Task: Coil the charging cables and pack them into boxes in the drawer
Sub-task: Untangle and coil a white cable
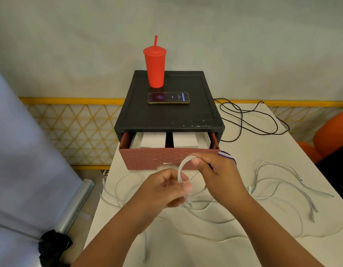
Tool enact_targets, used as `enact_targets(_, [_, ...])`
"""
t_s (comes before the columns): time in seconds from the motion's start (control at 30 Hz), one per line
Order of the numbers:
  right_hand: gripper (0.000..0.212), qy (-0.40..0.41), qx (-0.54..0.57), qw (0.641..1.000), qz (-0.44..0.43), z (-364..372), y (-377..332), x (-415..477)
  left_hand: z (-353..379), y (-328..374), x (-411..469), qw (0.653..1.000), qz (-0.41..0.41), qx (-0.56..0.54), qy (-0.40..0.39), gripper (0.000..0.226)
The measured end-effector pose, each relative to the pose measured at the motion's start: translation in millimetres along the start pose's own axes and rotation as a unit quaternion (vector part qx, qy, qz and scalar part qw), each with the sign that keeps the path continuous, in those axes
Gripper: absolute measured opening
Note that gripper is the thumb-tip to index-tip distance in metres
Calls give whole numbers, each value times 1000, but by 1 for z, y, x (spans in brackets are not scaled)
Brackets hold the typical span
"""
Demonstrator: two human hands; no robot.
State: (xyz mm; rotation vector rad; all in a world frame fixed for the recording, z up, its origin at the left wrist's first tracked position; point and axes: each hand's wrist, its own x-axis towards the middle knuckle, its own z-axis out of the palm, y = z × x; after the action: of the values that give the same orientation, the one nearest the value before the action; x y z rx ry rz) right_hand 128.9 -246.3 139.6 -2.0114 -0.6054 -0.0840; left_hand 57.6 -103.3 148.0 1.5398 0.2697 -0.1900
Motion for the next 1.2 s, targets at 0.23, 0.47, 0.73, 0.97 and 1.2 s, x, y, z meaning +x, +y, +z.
enact_targets(0.23, [26, 38, -105, 994, -12, 5, 2, -2, -2, 4, -1, 996, 7, 74, 40, 34])
enact_targets(0.47, [17, 47, -151, 987, -28, 6, 8, 1, -20, 6, -2, 982, 39, 179, 55, 33])
enact_targets(0.73, [27, -16, 93, 992, 80, 5, -9, 7, -11, 3, 1, 947, 167, 216, 171, 22])
enact_targets(0.97, [33, 75, 81, 994, -21, 20, -9, -2, 10, 9, -3, 962, -33, -261, 71, 17])
enact_targets(1.2, [31, 81, 128, 988, 0, 9, -8, 5, 6, 5, -5, 981, -6, -190, 47, 24])
